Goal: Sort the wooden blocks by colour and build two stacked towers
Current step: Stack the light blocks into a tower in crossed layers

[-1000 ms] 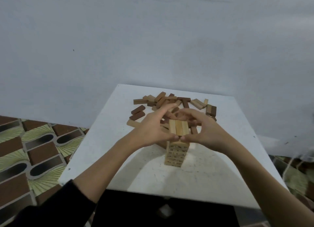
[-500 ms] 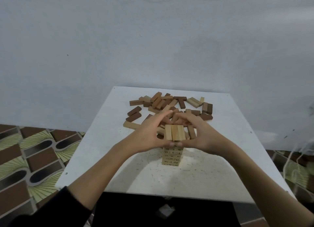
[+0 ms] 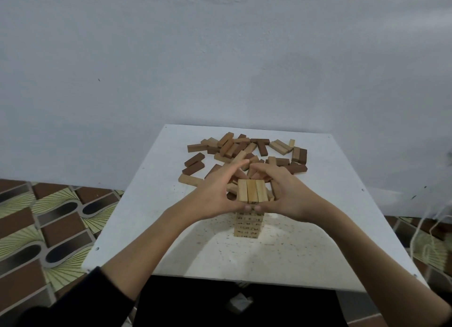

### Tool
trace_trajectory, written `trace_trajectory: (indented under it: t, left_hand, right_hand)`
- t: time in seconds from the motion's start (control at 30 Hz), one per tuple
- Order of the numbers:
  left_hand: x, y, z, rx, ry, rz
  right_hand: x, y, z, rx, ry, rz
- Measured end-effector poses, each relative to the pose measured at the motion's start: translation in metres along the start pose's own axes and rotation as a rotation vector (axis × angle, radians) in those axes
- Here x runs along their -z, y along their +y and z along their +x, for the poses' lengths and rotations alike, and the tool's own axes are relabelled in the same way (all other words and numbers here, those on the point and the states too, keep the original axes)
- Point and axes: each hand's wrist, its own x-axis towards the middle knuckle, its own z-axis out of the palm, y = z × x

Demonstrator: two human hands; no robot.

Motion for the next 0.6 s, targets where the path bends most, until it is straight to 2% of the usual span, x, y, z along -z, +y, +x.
trace_trajectory:
  t: [0.6]
  left_hand:
    - [-0.0011,-0.0009,-0.0032,0.002,-0.046,-0.078]
  right_hand:
    - [-0.0044,0.0043,0.0051,0.005,-0.056,0.032]
